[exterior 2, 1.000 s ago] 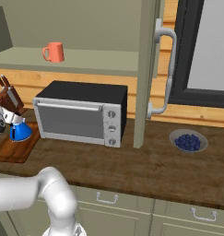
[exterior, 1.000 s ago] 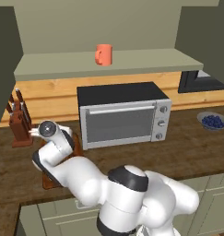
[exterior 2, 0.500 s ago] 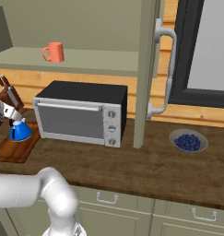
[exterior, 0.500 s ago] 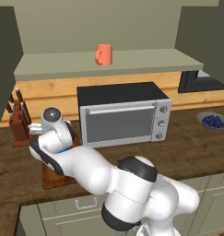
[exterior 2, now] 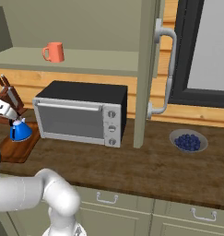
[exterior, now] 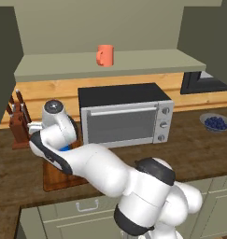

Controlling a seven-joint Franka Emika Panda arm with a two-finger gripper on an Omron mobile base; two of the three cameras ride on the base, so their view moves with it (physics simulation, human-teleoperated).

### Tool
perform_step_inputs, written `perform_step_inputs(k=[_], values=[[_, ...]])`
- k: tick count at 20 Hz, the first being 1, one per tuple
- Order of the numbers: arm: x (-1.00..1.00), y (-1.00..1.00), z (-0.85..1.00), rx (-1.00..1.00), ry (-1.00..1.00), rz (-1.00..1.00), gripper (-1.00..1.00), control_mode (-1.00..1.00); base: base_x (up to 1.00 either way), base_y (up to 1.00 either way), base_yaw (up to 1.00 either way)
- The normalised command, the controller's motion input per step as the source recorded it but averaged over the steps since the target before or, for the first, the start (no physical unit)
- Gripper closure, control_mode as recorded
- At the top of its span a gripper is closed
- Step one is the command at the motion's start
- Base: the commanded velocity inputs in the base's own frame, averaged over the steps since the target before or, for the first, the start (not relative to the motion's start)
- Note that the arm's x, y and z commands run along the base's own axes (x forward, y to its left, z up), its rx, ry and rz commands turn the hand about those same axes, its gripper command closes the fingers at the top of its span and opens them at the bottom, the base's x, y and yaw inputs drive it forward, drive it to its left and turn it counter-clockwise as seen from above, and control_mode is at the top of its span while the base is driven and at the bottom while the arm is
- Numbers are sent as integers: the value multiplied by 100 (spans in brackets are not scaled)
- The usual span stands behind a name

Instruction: Pick the kettle from the counter and place it on the tray. Then pick the mug from the cabinet and place it on the tray. Then close the cabinet doors.

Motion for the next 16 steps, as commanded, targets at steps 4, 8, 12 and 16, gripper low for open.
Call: perform_step_inputs(k=[4, 8, 12, 16], values=[[-49, -19, 28, 0, 1, 4, -100, -100, 0, 0, 0], [-57, -35, 35, 0, -2, 17, -100, -100, 0, 0, 0], [-54, -42, 39, 0, -9, 19, -100, -100, 0, 0, 0], [-51, -47, 44, 0, -14, 17, -100, -100, 0, 0, 0]])
